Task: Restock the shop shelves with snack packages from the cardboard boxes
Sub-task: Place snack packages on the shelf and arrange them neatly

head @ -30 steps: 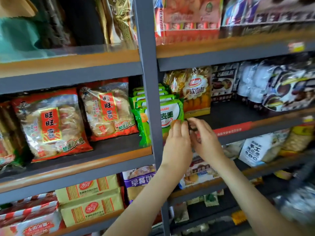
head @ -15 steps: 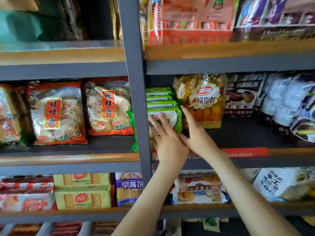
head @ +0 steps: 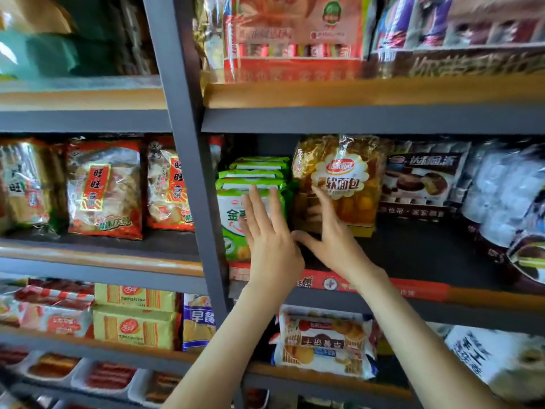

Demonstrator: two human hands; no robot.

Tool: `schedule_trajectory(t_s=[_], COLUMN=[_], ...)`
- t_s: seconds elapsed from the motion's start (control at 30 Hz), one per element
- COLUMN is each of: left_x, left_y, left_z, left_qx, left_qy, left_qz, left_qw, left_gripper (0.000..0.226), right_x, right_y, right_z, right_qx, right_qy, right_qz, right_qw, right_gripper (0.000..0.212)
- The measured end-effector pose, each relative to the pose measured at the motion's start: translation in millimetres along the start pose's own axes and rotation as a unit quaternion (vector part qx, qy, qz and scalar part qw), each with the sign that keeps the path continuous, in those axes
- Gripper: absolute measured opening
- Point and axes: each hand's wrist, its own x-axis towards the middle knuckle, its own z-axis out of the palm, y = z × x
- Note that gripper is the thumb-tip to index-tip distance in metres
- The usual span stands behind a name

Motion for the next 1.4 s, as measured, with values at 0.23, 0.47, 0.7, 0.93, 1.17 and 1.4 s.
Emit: schedule_trajectory(t_s=[0.23, 0.47, 0.7, 0.93, 1.17, 1.4], left_x=[36.3, 80.0, 88.1, 76.9, 50.6, 21.3], left_y=[43.5, 63.6, 62.3, 72.7, 114.9, 165.6], left_z=[31.0, 54.0, 67.2, 74.9, 83.4, 74.4], left_qx=[0.244, 0.335, 0.349, 0.328, 0.169, 0.064], left_qy=[-0.034, -0.147, -0.175, -0.160, -0.197, -0.282], left_qz=[0.137, 0.069, 0.030, 0.029, 0.084, 0.147], left_qw=[0.959, 0.928, 0.920, 0.931, 0.962, 0.946], left_gripper=[0.099, 0.084, 0.091, 0.101, 0.105, 0.092], right_x=[6.7, 26.3, 36.3, 23.9, -15.7, -68.5], right_y=[57.5, 77.1, 91.8, 88.3, 81.2, 80.3], right_z=[-58.3, -72.4, -85.9, -100.2, -115.1, -155.7], right_qx=[-0.217, -0.382, -0.421, -0.340, -0.298, -0.254], right_qy=[0.072, -0.013, -0.047, -0.074, 0.016, 0.122], right_qz=[0.105, 0.057, 0.072, 0.048, 0.073, 0.145], right_qw=[0.968, 0.922, 0.903, 0.936, 0.952, 0.948], right_gripper=[0.114, 0.121, 0.114, 0.109, 0.082, 0.057])
